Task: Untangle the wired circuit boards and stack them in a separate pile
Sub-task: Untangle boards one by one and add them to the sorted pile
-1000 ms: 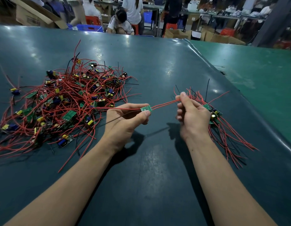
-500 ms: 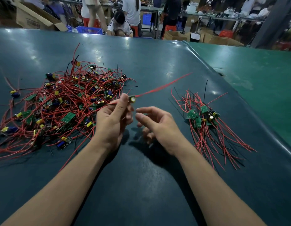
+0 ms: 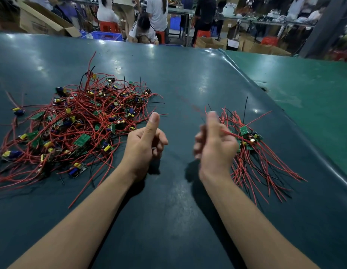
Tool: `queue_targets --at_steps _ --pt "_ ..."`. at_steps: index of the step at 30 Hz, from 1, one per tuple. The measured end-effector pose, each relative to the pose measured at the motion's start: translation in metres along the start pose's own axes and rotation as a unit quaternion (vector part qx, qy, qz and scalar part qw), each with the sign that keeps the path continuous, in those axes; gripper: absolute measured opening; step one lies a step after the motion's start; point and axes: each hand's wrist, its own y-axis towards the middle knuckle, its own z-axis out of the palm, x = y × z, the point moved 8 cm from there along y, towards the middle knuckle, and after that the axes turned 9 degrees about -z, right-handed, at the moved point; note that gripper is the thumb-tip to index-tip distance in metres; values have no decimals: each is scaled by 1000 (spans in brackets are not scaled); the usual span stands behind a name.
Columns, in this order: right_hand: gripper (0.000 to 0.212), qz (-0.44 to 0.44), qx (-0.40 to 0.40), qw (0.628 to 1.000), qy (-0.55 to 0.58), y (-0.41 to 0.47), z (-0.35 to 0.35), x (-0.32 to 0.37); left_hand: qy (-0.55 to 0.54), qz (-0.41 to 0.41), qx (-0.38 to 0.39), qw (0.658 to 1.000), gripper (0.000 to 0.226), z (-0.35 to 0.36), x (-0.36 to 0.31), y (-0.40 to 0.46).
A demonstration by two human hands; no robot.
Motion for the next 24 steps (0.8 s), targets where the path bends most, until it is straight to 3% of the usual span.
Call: queue_targets --at_steps 3,6,8,11,14,17,20,24 --pt "41 128 -152 972 128 5 -31 -16 -5 1 -5 1000 60 -2 -3 -1" --pt "35 139 -153 970 127 8 -33 -22 27 40 -34 998 59 -6 -10 -5" --pt "30 131 -124 979 97 8 -26 -24 125 133 -86 979 55 -12 -22 -12" --pt "28 109 -78 990 52 11 -18 -24 337 273 -182 882 43 -13 -42 -27" --pt "30 59 -8 998 -6 13 -5 -22 482 331 -288 758 21 -19 -59 -40" --pt "31 16 67 996 -58 10 10 -21 575 244 -363 691 28 -50 -63 -30" --pt "31 -7 113 988 -103 8 17 -20 624 101 -371 680 41 -79 -53 -16" --pt "30 3 128 986 -106 10 19 -21 637 90 -357 677 29 -82 -54 -12"
